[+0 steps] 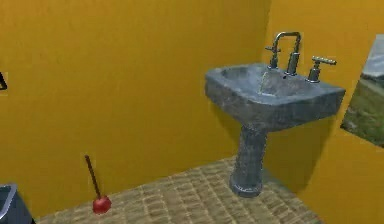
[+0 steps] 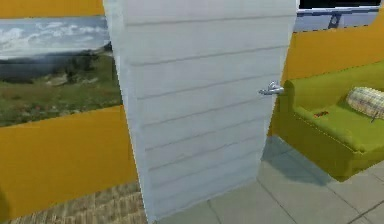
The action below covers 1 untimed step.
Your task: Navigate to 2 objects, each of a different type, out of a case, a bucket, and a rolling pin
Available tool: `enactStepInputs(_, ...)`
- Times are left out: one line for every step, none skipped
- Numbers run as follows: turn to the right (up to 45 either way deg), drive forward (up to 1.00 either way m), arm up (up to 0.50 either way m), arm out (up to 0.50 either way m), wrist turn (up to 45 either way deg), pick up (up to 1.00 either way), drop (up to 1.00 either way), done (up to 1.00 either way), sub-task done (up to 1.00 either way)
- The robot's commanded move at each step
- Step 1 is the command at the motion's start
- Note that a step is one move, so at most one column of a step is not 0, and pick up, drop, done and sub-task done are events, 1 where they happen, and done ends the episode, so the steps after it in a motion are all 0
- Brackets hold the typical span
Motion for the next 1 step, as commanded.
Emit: enactStepInputs(-18.0, 0.00, 0.00, 0.00, 0.0, 0.00, 0.00, 0.00, 0.00)
